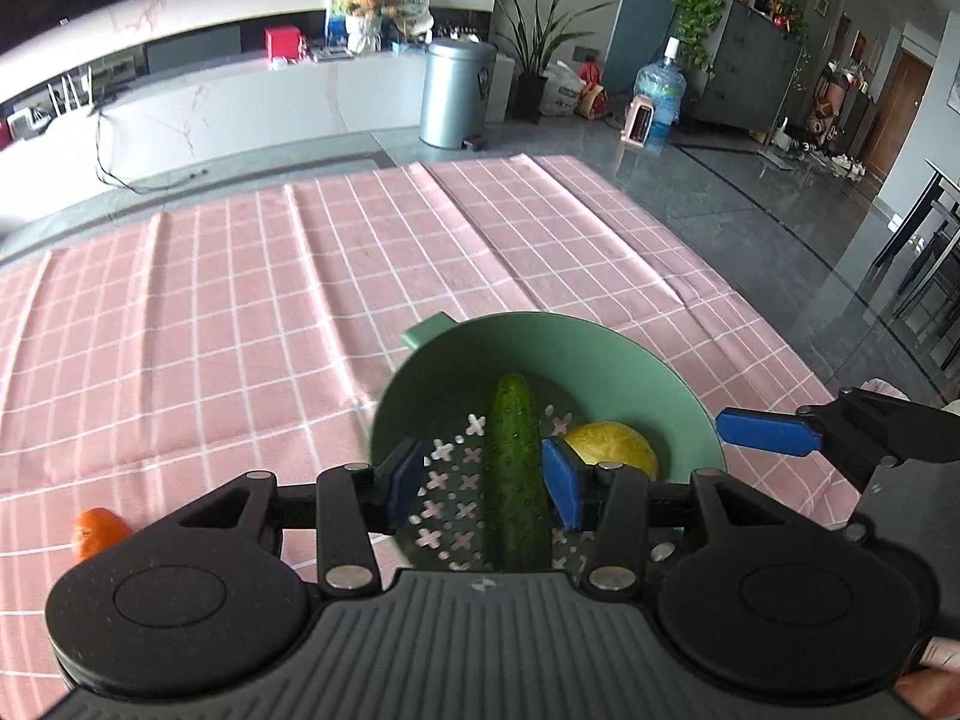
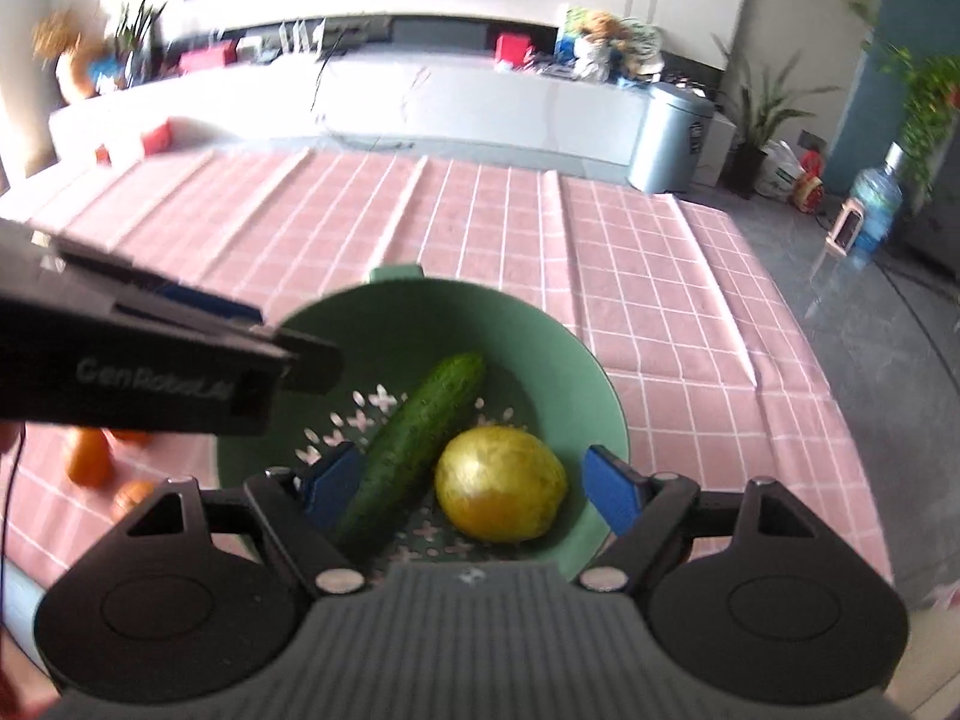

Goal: Organize fruits
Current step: 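Open both tools to drop the cucumber and pear into the colander, then withdraw both tools from the colander toward the oranges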

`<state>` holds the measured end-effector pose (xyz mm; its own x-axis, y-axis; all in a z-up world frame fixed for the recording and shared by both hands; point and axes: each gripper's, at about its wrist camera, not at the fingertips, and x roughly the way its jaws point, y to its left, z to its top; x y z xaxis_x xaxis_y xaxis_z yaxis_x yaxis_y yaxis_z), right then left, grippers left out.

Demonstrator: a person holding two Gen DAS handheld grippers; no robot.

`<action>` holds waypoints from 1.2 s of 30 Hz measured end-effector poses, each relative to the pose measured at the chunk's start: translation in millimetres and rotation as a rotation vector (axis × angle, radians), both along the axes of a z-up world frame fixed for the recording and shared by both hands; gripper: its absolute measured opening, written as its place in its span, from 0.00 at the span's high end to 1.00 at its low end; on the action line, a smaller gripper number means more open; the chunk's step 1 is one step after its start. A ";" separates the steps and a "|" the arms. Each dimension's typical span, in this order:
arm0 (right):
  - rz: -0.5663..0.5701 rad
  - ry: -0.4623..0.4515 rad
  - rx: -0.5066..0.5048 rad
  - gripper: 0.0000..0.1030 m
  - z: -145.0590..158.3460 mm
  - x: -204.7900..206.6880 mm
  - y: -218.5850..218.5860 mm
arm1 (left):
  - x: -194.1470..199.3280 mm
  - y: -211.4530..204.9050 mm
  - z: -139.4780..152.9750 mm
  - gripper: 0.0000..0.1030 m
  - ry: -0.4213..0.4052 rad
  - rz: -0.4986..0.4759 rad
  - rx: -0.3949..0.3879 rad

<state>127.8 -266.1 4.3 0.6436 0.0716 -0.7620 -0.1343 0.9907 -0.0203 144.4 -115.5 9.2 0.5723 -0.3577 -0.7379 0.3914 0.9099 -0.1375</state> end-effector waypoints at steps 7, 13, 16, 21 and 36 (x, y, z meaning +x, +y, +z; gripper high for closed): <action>-0.115 -0.087 0.125 0.25 13.5 -36.4 17.6 | -36.7 35.1 15.3 0.47 -0.073 0.023 0.035; -0.145 -0.122 0.221 0.25 9.9 -65.7 38.3 | -61.5 68.0 15.4 0.43 -0.097 0.053 0.043; -0.130 -0.128 0.237 0.25 4.9 -72.8 56.0 | -70.2 85.7 10.0 0.44 -0.095 0.077 0.041; -0.082 -0.149 0.235 0.25 -0.2 -87.2 82.3 | -82.5 114.5 -0.9 0.44 -0.080 0.115 0.023; 0.029 -0.056 0.211 0.36 -36.6 -76.6 123.9 | -77.3 150.4 -51.1 0.44 0.019 0.185 -0.028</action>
